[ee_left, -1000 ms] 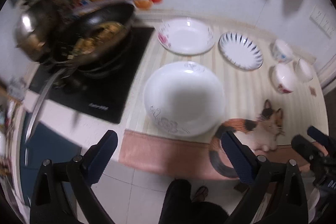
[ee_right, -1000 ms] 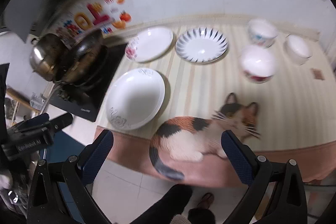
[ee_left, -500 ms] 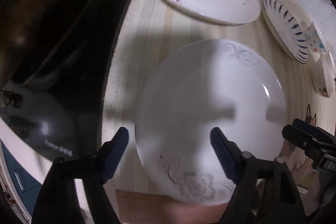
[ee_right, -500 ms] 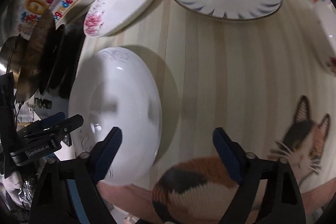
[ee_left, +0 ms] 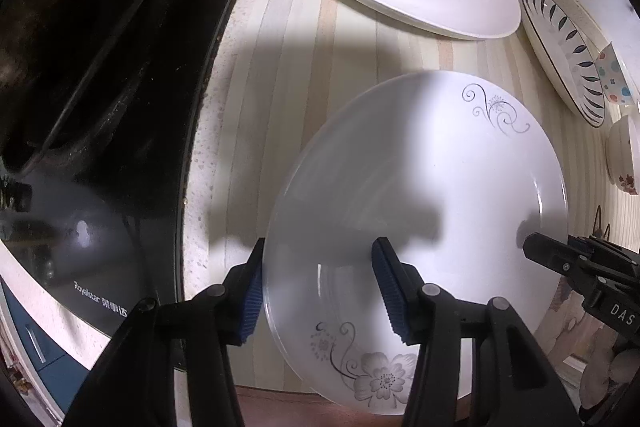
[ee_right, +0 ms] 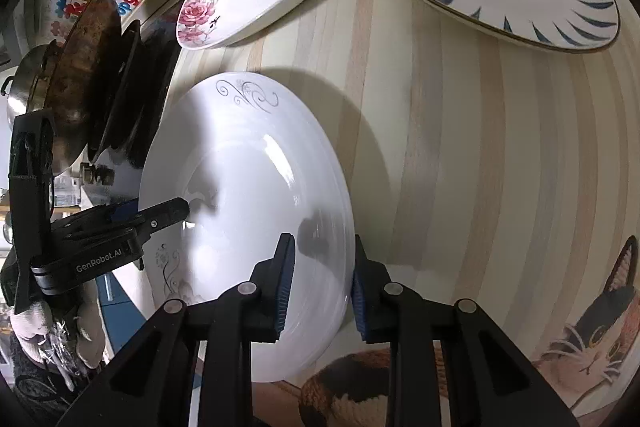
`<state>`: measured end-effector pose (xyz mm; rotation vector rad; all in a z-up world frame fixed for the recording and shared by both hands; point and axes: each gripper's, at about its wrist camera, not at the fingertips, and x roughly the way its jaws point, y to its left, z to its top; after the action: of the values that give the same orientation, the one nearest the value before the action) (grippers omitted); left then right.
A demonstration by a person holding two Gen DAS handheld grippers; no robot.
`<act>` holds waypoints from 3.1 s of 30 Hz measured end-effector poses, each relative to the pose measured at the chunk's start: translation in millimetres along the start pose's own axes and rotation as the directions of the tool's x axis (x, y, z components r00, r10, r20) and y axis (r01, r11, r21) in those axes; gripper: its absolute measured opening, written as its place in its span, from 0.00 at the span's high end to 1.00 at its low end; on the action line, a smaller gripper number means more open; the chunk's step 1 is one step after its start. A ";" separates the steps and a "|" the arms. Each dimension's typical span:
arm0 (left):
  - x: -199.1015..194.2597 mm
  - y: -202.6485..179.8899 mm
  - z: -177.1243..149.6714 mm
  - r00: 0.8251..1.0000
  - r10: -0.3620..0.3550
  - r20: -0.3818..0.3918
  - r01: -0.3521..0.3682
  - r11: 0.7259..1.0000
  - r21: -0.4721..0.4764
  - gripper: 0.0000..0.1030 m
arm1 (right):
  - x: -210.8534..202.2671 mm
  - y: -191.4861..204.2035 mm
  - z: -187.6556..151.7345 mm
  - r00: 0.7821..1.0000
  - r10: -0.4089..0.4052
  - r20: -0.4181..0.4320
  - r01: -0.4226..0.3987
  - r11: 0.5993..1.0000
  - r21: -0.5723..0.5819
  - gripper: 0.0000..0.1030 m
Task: Organize plates and bowls
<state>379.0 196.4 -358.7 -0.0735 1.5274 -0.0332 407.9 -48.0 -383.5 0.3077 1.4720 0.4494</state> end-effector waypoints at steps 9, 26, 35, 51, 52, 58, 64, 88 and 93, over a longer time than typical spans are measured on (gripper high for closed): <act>-11.2 -42.6 -3.8 1.000 0.009 0.012 -0.009 0.998 0.055 0.53 | -19.8 -28.6 -15.7 1.000 0.000 -0.013 0.000 1.000 -0.012 0.72; -10.5 -137.1 -21.6 1.000 0.014 0.006 -0.014 0.992 0.128 0.53 | -81.7 -129.0 -46.3 0.999 -0.040 0.013 0.040 0.999 0.012 0.72; -1.5 -167.0 -29.4 1.000 0.026 -0.004 -0.026 0.996 0.080 0.52 | -84.1 -145.6 -51.4 0.999 -0.039 -0.001 0.039 0.999 -0.001 0.73; -6.8 -152.7 -38.8 0.998 0.045 0.033 -0.049 0.989 0.137 0.52 | -89.5 -133.7 -49.9 0.990 -0.142 -0.016 0.143 0.988 0.059 0.72; -18.6 -148.3 -35.6 0.997 0.050 0.060 -0.057 0.990 0.131 0.52 | -99.5 -132.0 -50.3 0.984 -0.179 -0.014 0.180 0.982 0.056 0.72; -65.9 -99.5 17.0 0.984 0.027 0.173 -0.026 1.000 -0.006 0.51 | -175.0 -78.9 -18.2 0.974 -0.177 0.138 0.178 0.984 0.009 0.63; -36.0 -53.3 81.4 0.989 0.056 0.139 -0.036 0.989 -0.140 0.51 | -140.9 1.0 121.5 0.964 -0.085 0.253 0.131 0.976 -0.172 0.59; 7.7 -24.0 130.0 0.988 -0.063 0.139 0.105 0.942 -0.319 0.72 | 10.5 0.3 288.0 0.998 -0.010 0.056 0.026 0.956 -0.293 0.81; -6.7 -30.6 122.7 0.984 -0.065 0.166 0.112 0.951 -0.288 0.72 | -1.5 0.9 268.1 0.998 0.007 0.066 0.013 0.953 -0.303 0.81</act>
<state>502.1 169.7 -344.7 -0.3770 1.3629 0.1282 674.2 -28.6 -359.4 0.0743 1.3156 0.6490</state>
